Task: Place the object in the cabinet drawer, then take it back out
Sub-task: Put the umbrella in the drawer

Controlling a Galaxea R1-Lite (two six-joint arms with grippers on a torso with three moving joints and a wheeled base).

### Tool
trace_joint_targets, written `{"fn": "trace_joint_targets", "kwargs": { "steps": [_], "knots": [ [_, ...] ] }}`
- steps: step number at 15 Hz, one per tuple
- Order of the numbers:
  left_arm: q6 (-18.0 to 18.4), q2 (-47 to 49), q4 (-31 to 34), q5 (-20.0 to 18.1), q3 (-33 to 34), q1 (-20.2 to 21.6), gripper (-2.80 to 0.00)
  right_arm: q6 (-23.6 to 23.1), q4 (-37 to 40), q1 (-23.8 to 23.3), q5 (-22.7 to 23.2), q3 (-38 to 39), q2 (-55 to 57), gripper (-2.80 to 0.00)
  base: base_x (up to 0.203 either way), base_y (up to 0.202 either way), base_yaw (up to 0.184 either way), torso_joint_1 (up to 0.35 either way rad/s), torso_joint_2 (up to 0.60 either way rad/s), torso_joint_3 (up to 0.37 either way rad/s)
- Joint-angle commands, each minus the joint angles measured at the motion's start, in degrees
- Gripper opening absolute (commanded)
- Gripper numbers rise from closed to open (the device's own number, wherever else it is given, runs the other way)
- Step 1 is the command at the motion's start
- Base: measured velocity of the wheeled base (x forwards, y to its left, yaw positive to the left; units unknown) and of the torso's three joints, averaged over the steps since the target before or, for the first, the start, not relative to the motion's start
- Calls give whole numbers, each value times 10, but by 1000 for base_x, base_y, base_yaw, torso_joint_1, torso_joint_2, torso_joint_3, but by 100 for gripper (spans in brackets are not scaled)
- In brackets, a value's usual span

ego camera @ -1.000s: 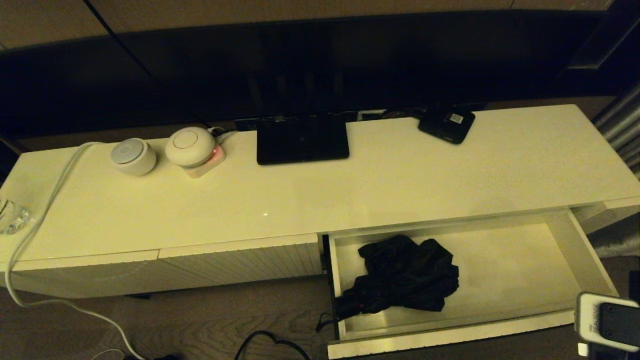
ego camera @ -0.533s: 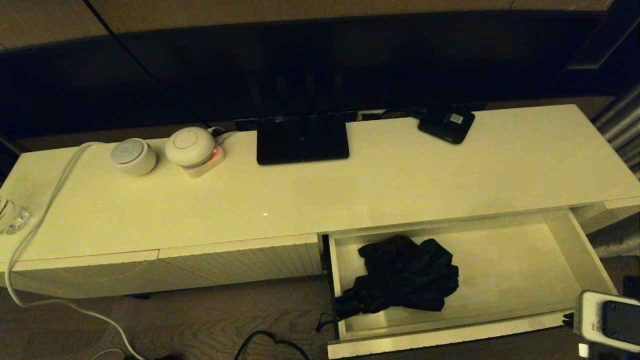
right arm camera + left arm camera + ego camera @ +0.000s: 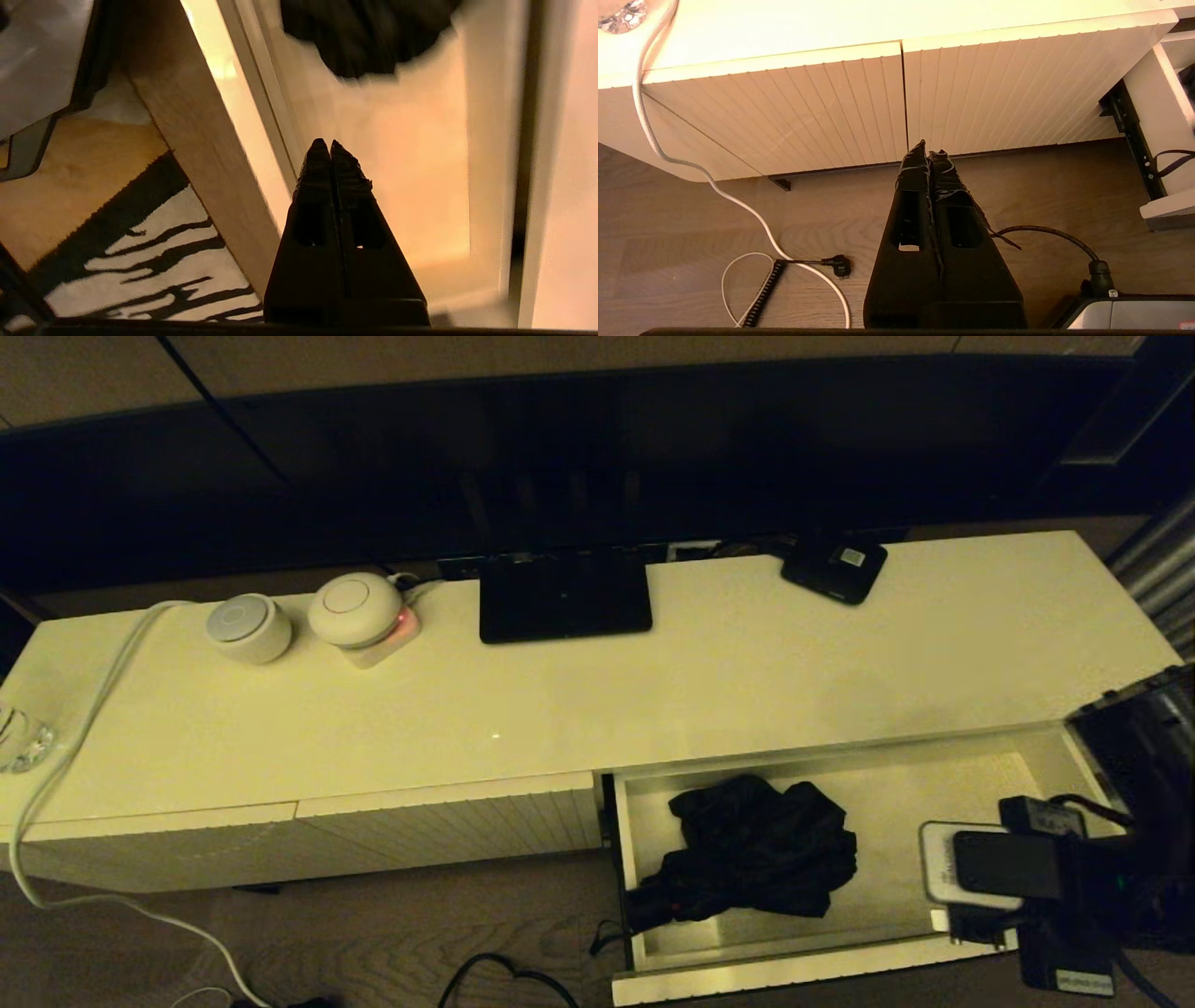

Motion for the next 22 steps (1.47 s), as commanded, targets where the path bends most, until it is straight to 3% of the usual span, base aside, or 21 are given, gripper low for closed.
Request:
{"fn": "trace_joint_targets", "kwargs": {
  "steps": [1, 4, 12, 13, 22],
  "knots": [
    [0, 0, 0, 0, 2, 0, -280, -7, -3, 19, 1, -30, 100, -280, 0, 0, 0, 0, 0, 0],
    [0, 0, 0, 0, 2, 0, -280, -13, -35, 38, 10, -73, 176, -280, 0, 0, 0, 0, 0, 0],
    [0, 0, 0, 0, 2, 0, -280, -98, -70, 41, 25, -122, 252, -280, 0, 0, 0, 0, 0, 0],
    [0, 0, 0, 0, 2, 0, -280, -101, -68, 40, 25, -133, 256, 0, 0, 0, 0, 0, 0, 0],
    [0, 0, 0, 0, 2, 0, -280, -133, -53, 35, 25, -189, 282, 0, 0, 0, 0, 0, 0, 0]
  ]
}}
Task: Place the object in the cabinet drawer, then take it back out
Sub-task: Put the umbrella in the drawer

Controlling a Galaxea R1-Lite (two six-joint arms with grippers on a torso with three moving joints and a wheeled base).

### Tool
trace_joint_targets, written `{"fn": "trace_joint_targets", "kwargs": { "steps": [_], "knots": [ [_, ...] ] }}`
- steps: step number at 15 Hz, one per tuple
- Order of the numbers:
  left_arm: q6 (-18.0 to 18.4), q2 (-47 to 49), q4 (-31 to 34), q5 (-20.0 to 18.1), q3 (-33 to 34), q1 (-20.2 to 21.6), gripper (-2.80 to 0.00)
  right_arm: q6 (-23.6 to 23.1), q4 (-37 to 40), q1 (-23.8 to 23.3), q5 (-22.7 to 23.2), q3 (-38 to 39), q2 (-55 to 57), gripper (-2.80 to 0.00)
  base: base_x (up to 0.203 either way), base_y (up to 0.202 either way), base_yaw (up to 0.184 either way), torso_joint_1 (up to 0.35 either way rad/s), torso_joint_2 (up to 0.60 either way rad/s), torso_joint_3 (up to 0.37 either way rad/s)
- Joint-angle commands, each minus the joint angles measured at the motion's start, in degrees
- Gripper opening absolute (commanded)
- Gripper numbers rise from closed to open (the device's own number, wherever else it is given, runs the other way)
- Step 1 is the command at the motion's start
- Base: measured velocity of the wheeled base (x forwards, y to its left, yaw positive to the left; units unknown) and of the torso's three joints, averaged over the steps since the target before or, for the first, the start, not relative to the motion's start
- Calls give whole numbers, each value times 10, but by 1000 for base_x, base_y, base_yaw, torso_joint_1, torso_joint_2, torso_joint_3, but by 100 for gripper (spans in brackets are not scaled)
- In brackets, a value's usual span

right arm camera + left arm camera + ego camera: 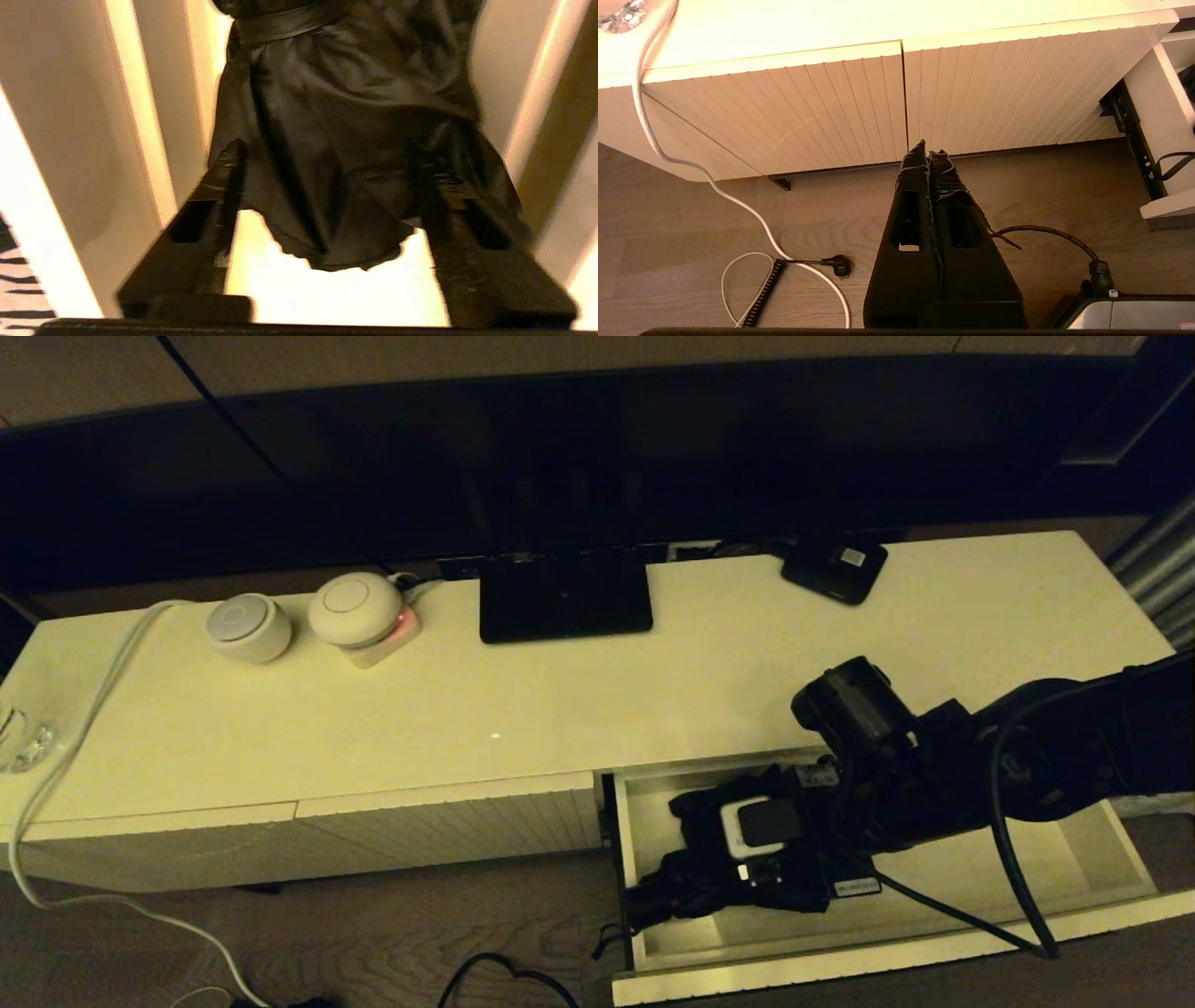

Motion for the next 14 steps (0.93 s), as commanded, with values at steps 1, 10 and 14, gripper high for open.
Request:
{"fn": "trace_joint_targets", "kwargs": {
  "steps": [1, 10, 14],
  "knots": [
    [0, 0, 0, 1, 2, 0, -280, -9, 2, 0, -1, -8, 5, 0, 0, 0, 0, 0, 0, 0],
    [0, 0, 0, 1, 2, 0, -280, -9, -27, -13, -4, -15, 77, 0, 0, 0, 0, 0, 0, 0],
    [0, 0, 0, 1, 2, 0, -280, -9, -33, -15, -4, -13, 93, 0, 0, 0, 0, 0, 0, 0]
  ]
}}
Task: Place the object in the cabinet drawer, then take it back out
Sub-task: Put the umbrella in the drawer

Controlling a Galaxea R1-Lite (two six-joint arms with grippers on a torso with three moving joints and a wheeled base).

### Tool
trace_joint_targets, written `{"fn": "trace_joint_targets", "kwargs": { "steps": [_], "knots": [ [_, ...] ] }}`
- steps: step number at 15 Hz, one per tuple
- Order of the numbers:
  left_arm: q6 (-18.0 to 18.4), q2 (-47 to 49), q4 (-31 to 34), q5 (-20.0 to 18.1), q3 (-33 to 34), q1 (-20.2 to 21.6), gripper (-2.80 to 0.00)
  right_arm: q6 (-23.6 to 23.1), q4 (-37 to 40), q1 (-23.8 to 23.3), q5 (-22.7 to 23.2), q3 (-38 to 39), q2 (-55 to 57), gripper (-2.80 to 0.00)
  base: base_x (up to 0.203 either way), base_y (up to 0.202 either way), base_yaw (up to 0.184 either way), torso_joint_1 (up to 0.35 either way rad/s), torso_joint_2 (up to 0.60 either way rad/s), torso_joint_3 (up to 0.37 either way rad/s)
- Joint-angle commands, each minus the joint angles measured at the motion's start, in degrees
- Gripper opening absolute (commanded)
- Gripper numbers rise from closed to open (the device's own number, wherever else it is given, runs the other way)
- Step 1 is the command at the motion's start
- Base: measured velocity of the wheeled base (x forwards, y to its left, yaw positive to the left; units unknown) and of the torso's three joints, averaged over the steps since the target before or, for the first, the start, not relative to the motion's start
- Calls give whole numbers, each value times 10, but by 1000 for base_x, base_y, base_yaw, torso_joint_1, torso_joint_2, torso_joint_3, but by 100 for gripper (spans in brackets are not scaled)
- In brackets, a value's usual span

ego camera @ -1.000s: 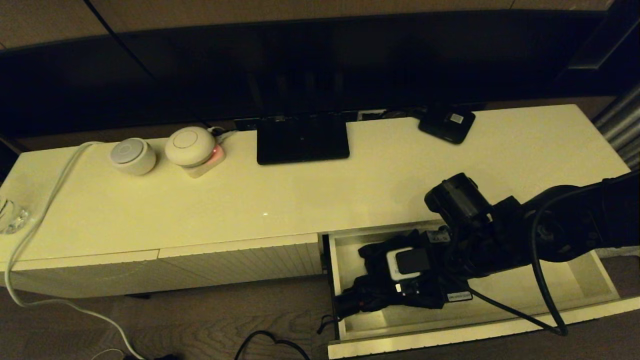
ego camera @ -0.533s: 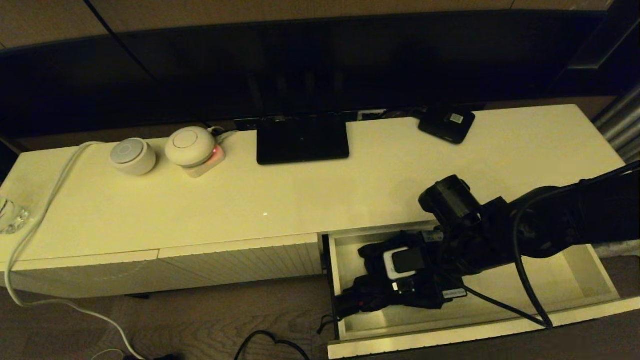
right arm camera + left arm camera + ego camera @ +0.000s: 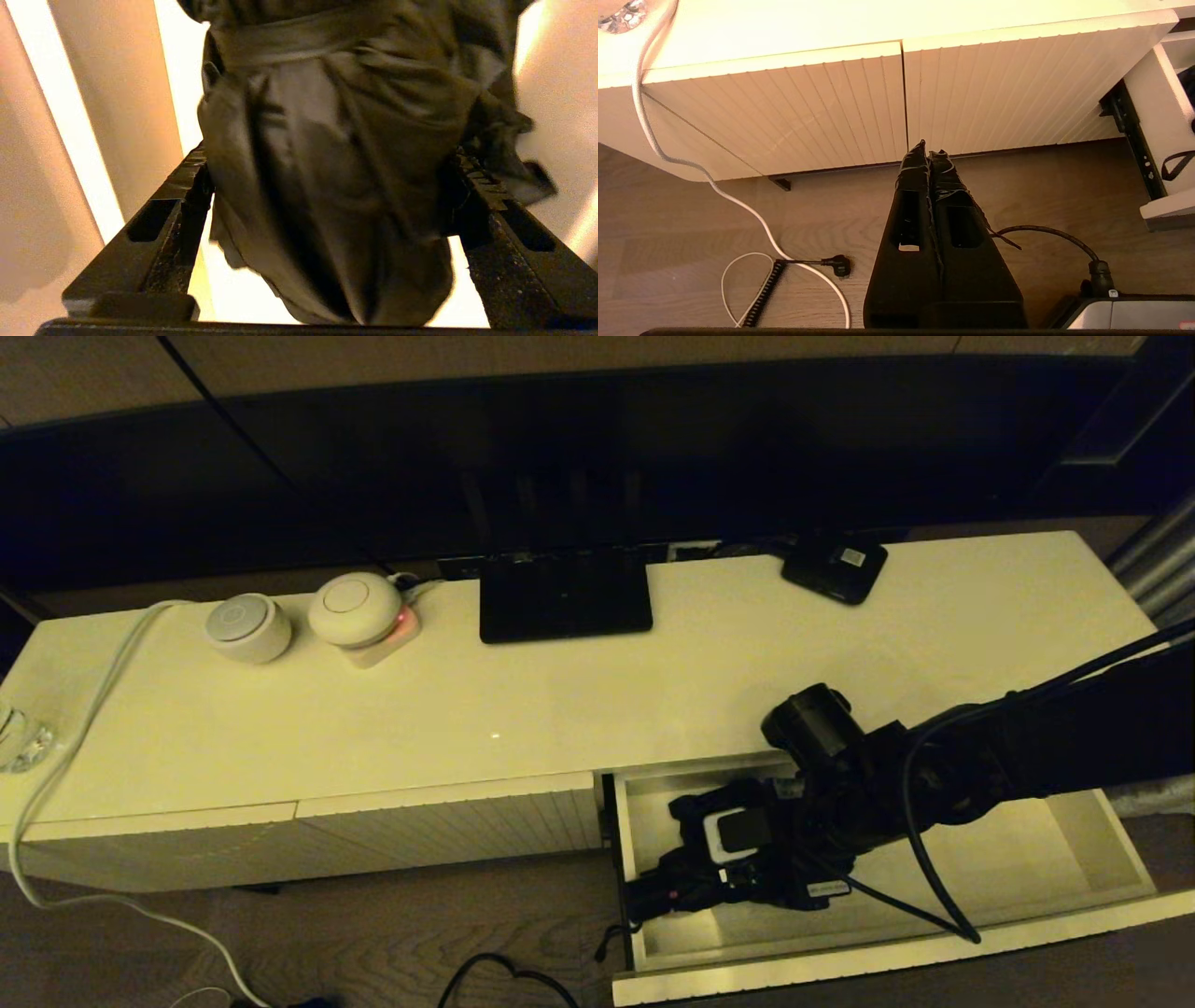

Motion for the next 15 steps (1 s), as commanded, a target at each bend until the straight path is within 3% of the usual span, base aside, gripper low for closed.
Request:
{"fn": "trace_joint_targets", "kwargs": {
  "steps": [1, 2, 11, 15],
  "knots": [
    [0, 0, 0, 0, 2, 0, -280, -2, 1, 0, 0, 5, 10, 0, 0, 0, 0, 0, 0, 0],
    [0, 0, 0, 0, 2, 0, -280, -2, 1, -1, 0, 5, 10, -280, 0, 0, 0, 0, 0, 0],
    [0, 0, 0, 0, 2, 0, -280, -5, -3, -3, -5, 28, -10, -280, 0, 0, 0, 0, 0, 0],
    [0, 0, 0, 0, 2, 0, -280, -16, -2, -28, -16, 54, -46, -280, 0, 0, 0, 0, 0, 0]
  ]
}}
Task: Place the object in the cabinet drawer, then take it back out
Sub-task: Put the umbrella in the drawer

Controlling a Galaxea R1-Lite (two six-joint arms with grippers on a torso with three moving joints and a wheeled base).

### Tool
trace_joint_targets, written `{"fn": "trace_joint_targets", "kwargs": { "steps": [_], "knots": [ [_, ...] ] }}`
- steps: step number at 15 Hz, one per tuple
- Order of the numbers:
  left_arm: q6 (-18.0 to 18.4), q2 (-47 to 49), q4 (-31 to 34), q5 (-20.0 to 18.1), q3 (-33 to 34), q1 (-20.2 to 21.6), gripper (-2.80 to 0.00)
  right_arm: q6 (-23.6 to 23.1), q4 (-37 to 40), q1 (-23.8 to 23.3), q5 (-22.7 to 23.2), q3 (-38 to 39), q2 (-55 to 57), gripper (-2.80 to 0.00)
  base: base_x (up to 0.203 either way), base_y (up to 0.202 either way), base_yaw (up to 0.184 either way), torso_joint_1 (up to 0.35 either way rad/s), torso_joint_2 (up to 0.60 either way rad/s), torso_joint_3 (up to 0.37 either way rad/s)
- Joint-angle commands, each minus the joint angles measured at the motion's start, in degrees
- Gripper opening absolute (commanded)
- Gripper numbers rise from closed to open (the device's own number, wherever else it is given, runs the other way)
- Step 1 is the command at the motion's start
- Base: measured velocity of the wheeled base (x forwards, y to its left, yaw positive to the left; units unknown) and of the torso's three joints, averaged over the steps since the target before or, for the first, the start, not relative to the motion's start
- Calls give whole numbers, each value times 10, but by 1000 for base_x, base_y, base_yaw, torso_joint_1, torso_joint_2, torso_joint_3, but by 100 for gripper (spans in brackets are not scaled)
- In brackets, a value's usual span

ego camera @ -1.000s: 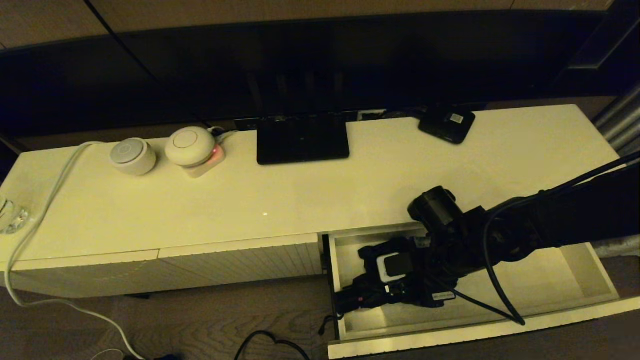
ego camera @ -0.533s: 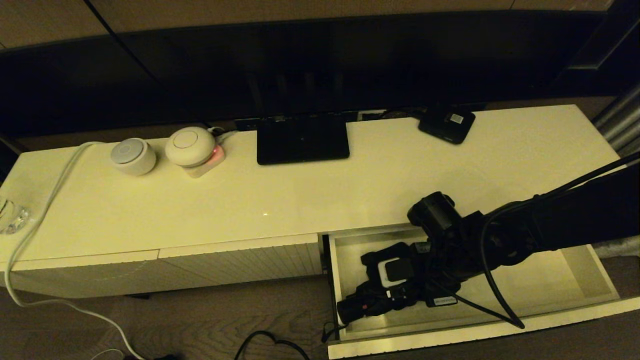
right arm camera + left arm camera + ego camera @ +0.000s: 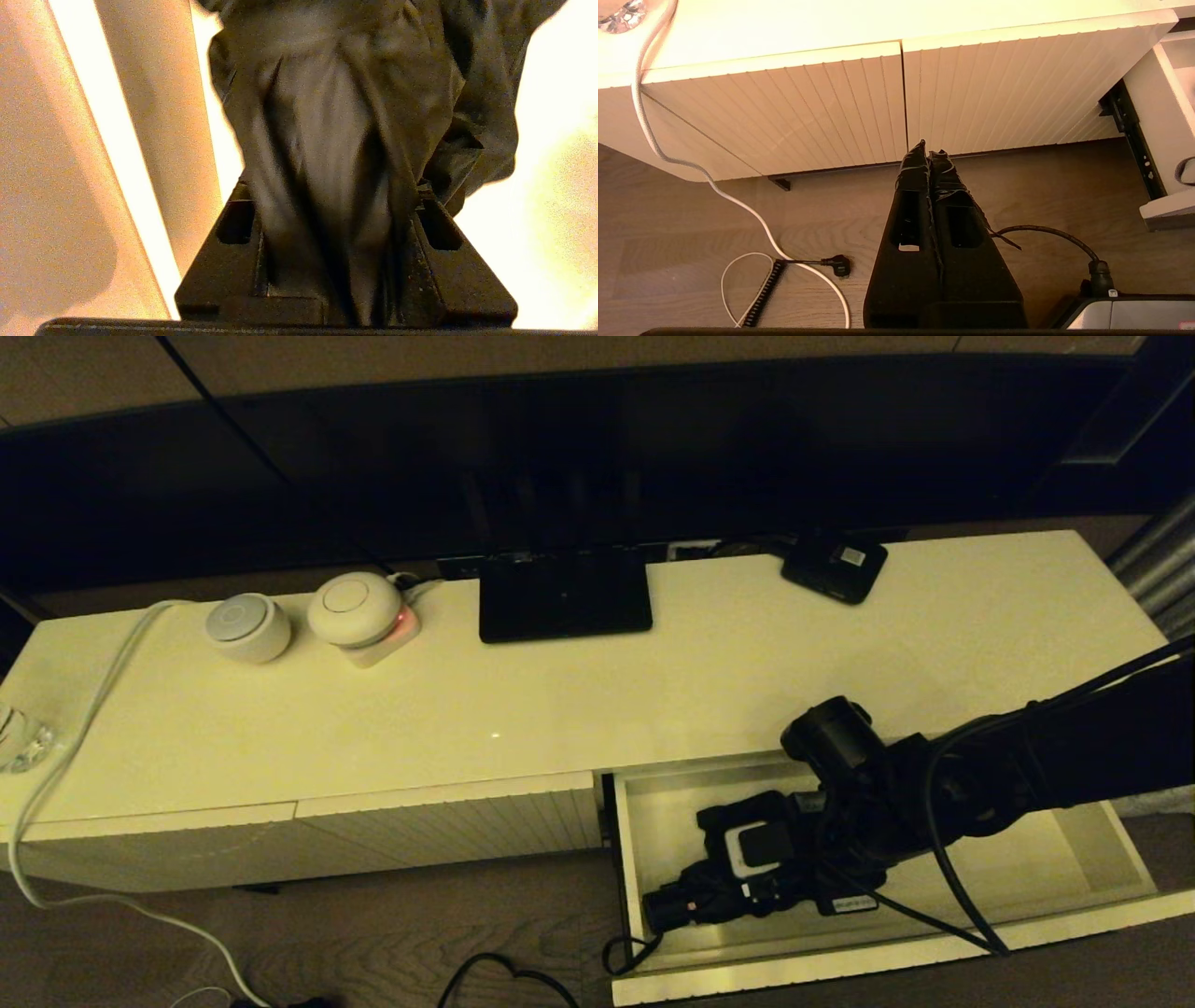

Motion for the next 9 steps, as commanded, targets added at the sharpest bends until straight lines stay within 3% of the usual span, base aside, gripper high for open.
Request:
{"fn": "trace_joint_targets", "kwargs": {
  "steps": [1, 9],
  "knots": [
    [0, 0, 0, 0, 2, 0, -280, -11, 2, -17, -3, 15, -36, -280, 0, 0, 0, 0, 0, 0],
    [0, 0, 0, 0, 2, 0, -280, -49, -17, -83, -24, 95, -94, -280, 0, 0, 0, 0, 0, 0]
  ]
}}
